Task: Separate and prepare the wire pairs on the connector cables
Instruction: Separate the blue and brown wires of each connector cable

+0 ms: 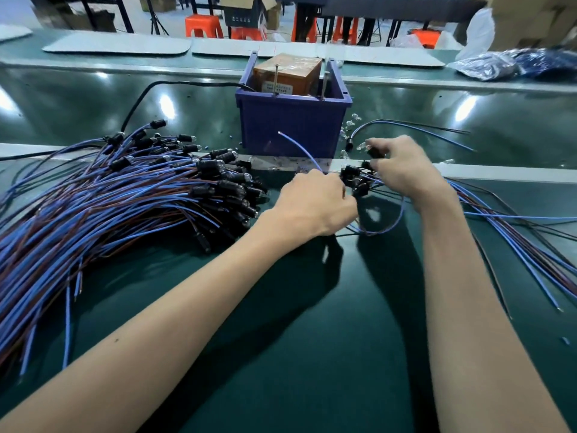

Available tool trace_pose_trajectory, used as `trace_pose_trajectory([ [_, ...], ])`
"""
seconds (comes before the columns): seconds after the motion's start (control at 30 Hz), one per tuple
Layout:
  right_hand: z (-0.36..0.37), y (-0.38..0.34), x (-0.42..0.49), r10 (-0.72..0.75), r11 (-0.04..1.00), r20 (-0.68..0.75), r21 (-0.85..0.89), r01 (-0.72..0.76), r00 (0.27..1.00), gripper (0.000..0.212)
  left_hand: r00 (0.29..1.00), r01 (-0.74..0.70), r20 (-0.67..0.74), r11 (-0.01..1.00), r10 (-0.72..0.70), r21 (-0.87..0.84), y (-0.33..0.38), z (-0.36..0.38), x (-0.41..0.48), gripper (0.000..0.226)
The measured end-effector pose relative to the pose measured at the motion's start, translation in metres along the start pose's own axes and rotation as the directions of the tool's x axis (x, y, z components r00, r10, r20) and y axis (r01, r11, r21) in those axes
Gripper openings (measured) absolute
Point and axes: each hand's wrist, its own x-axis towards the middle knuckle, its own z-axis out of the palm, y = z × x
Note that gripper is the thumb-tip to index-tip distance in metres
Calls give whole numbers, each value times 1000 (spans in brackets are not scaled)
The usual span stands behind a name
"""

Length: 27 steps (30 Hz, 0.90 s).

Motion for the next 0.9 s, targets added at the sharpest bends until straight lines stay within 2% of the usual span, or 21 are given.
trace_pose_trajectory([
  [0.1, -7, 8, 0, 32, 999, -163, 41, -26, 986, 37, 997, -37, 71, 990, 28, 134, 11, -11, -7, 34],
  [0.2, -7, 9, -3, 36, 999, -285, 49, -23, 958, 38, 967, -119, 234, 991, 102, 60, 28, -13, -18, 42],
  [0.27, -6, 8, -2, -33, 997, -333, 55, 55, 942, 39, 882, -165, 443, 986, 161, -31, 43, -9, -25, 47],
  [0.33, -6, 6, 0, -83, 991, -391, 62, 116, 917, 41, 750, -185, 620, 973, 229, -136, 53, -4, -30, 38],
  [0.4, -3, 6, 0, -123, 984, -419, 68, 166, 900, 42, 652, -147, 691, 946, 312, -288, 55, 0, -33, 27],
  [0.47, 2, 7, -3, -154, 974, -386, 95, 205, 910, 42, 608, -63, 713, 917, 349, -394, 53, 4, -34, 28],
  [0.57, 8, 8, -6, -191, 972, -305, 73, 224, 933, 44, 615, 4, 703, 890, 357, -456, 47, 2, -34, 33],
  [0.63, 9, 9, -6, -197, 975, -255, 51, 216, 947, 44, 633, 2, 689, 890, 351, -456, 44, -2, -29, 16],
  [0.7, 8, 10, -5, -169, 983, -187, 33, 178, 968, 42, 631, -55, 692, 910, 352, -412, 42, -3, -25, 4],
  [0.77, 8, 10, -5, -126, 992, -114, 1, 127, 985, 41, 628, -164, 671, 910, 395, -381, 44, 1, -22, 19],
  [0.83, 7, 10, -6, -92, 996, -56, -22, 91, 994, 40, 688, -258, 593, 904, 419, -340, 49, 11, -21, 28],
  [0.9, 3, 10, -5, -50, 998, -28, -27, 50, 998, 40, 813, -369, 386, 898, 436, -238, 54, 23, -20, 16],
])
